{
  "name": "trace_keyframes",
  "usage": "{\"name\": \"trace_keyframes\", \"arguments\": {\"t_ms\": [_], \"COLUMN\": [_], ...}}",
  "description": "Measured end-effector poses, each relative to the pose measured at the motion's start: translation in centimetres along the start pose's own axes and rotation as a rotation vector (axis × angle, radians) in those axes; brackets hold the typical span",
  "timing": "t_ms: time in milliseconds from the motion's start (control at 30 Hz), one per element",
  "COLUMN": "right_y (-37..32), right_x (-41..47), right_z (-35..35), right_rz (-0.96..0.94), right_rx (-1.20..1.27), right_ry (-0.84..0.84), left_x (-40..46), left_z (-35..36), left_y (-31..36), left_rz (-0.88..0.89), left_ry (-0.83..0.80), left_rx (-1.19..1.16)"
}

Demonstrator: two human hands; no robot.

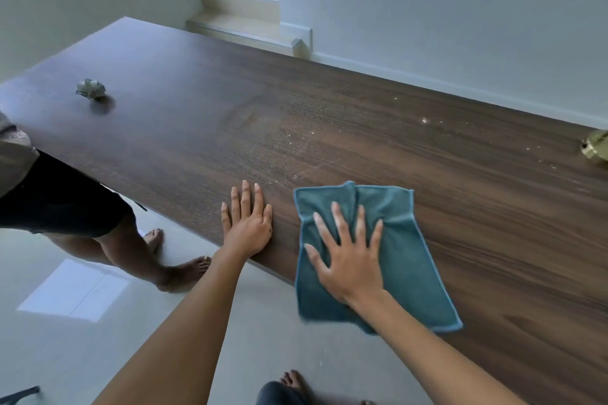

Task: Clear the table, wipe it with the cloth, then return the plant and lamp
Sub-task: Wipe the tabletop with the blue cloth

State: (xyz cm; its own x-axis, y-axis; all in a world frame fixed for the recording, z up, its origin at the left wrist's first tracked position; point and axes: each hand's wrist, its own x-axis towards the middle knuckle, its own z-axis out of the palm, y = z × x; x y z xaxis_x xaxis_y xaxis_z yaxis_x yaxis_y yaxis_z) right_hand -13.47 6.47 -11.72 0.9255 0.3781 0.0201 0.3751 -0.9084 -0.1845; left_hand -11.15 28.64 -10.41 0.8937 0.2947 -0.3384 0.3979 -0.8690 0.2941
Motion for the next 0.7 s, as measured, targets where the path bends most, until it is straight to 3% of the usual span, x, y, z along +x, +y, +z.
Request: {"name": "trace_keyframes", "arguments": {"t_ms": [133,267,400,533,700], "right_y": [0.6,7.2,11.5,7.9,0.4], "right_x": [7.8,11.0,7.8,1.9,1.9], "right_z": [-0.6,-1.8,-2.2,-0.9,0.0], "right_rz": [-0.044,0.143,0.320,0.304,0.077], "right_rx": [0.012,0.039,0.039,0.018,-0.001], "right_ry": [-0.155,-0.127,-0.071,-0.023,-0.072], "left_x": [-0.1,-0.2,-0.1,-0.1,-0.1], "left_z": [0.1,0.1,0.1,0.0,-0.1], "left_y": [0.1,0.0,-0.1,0.0,0.1], "left_rz": [-0.013,-0.014,-0.007,-0.007,-0.008], "left_ry": [0.015,0.015,0.021,0.007,0.004], "left_rx": [0.000,-0.016,-0.015,-0.016,-0.016]}}
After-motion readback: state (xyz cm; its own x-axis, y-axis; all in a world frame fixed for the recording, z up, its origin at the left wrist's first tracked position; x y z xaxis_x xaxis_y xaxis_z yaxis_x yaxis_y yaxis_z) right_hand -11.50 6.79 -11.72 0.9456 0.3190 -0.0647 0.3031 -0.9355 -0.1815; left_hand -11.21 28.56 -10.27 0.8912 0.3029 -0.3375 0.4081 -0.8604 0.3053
